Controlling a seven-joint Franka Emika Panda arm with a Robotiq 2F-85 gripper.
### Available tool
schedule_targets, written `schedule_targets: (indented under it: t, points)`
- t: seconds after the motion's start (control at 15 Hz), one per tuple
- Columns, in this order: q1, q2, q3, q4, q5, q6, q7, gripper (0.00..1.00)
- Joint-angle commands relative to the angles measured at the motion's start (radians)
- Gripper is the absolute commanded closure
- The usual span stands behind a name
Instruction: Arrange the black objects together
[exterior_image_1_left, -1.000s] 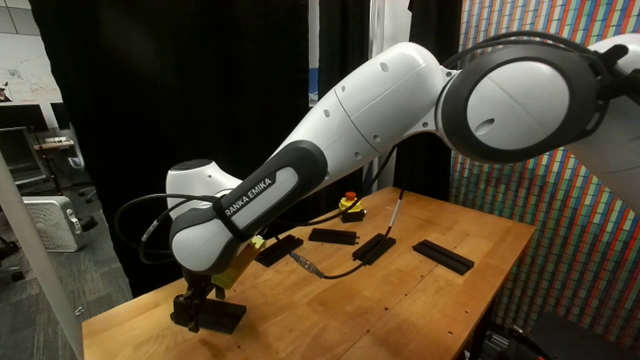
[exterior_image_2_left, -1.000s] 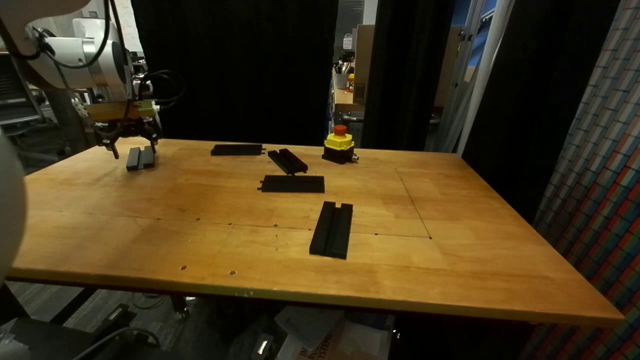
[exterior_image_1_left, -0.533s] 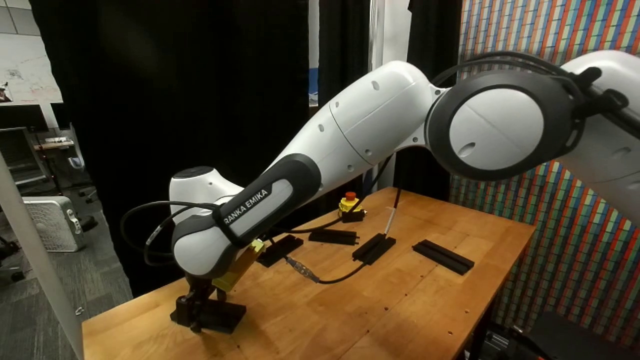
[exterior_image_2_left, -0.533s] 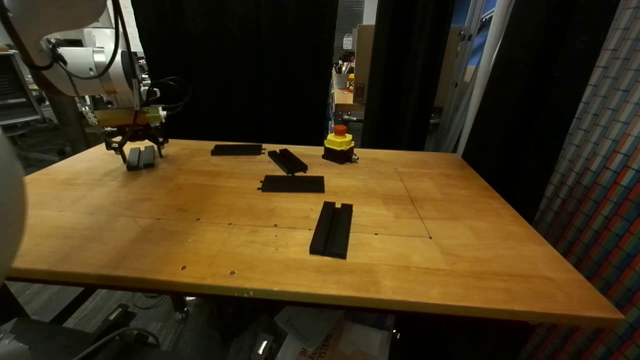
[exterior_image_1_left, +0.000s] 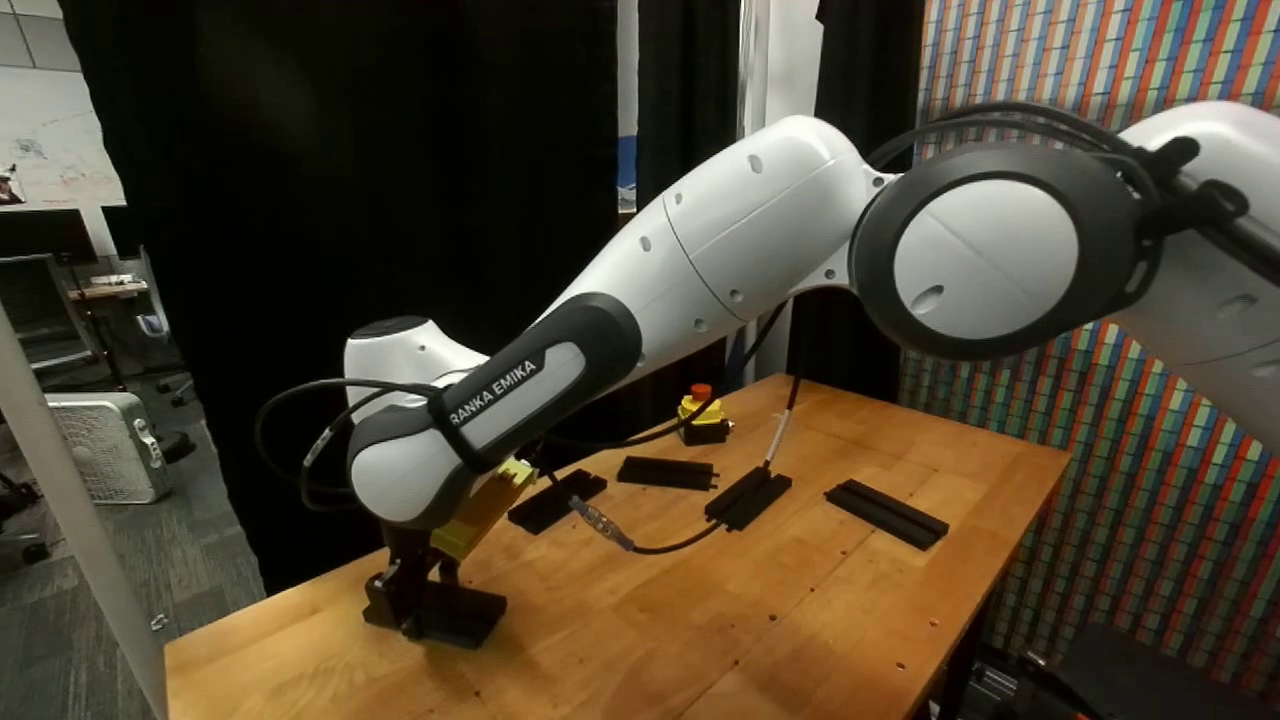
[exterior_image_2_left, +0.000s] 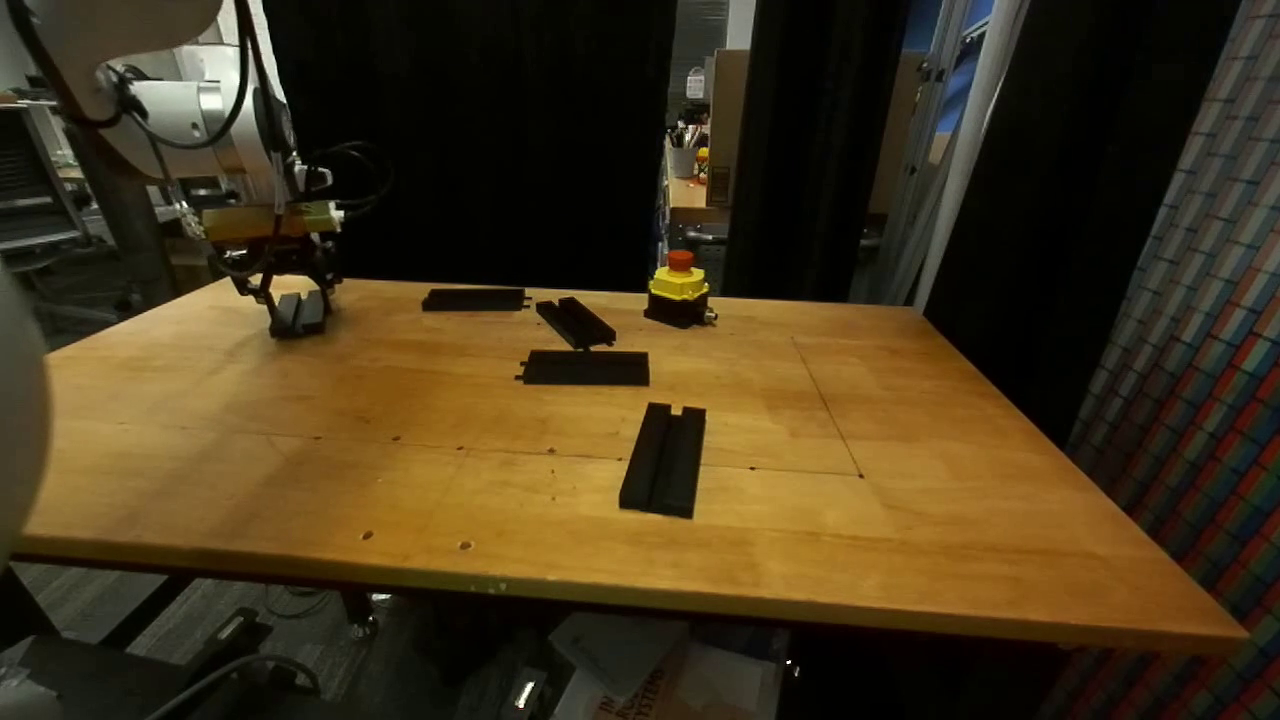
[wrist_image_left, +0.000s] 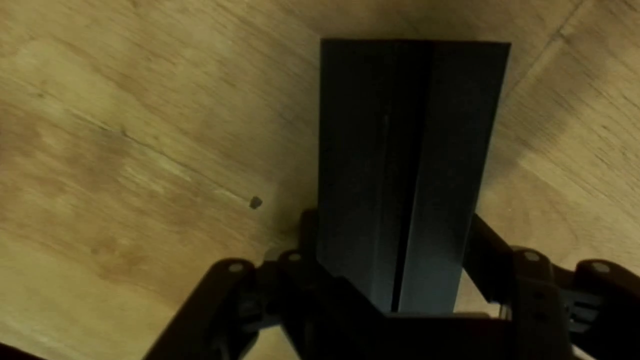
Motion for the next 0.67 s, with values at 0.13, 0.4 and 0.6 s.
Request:
schedule_targets:
  t: [0.13,0.4,0.6]
  points:
    - [-0.08,-0.048,0.014,0.013,0.006,-0.114,-0.141,0.55]
    - [-0.17,-0.103,0.036,-0.011,0.003,-0.173,-0.387,0.55]
    - [-0.247,-0.162,0.051,-0.058,0.003,-0.212,-0.618,0.55]
